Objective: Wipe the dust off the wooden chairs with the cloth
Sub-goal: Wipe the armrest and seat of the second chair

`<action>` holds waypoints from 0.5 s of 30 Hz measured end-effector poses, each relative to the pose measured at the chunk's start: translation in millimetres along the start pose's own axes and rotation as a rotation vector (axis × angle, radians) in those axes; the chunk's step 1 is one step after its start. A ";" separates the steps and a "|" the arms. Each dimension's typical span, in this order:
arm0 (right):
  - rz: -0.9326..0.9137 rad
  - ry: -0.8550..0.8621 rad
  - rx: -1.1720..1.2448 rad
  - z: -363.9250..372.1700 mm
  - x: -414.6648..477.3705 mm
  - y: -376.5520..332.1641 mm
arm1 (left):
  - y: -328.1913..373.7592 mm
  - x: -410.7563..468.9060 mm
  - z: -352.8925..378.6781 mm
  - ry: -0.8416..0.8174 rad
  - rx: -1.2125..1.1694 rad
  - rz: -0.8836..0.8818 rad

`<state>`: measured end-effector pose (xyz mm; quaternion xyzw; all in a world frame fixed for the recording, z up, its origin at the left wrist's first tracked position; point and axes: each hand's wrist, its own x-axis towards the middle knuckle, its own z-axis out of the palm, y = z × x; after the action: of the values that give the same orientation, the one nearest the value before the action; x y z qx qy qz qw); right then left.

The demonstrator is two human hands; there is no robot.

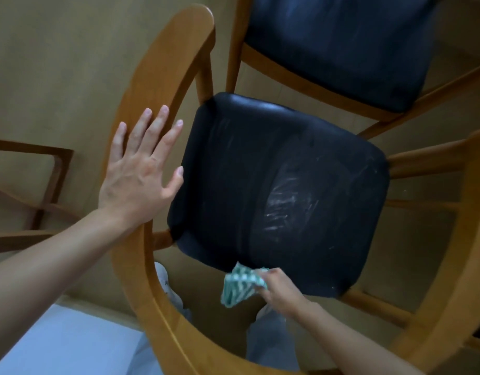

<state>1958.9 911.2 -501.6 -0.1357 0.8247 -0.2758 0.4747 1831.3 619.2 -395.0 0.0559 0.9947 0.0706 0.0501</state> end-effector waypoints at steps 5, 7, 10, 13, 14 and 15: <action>0.206 0.487 1.055 -111.7 24.1 -18.5 | 0.9 0.2 -0.5 -0.016 0.010 0.008; 0.138 0.691 1.056 -171.2 39.7 -18.7 | 0.6 0.0 0.2 -0.019 0.018 0.008; 0.057 0.983 0.920 -244.3 69.0 -5.0 | -0.3 2.0 1.0 -0.023 0.017 0.000; 0.156 1.091 0.529 -284.0 106.0 20.2 | -1.4 2.5 2.0 -0.018 0.026 0.004; 0.221 1.060 0.416 -288.3 121.2 31.5 | -1.3 2.7 2.4 -0.016 0.026 0.007; 0.305 0.983 0.305 -287.0 135.5 41.6 | -0.9 2.9 2.8 -0.012 0.026 0.010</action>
<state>1644.9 972.7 -507.8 0.2013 0.9106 -0.3515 0.0819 1828.7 619.0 -398.1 0.0618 0.9949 0.0574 0.0551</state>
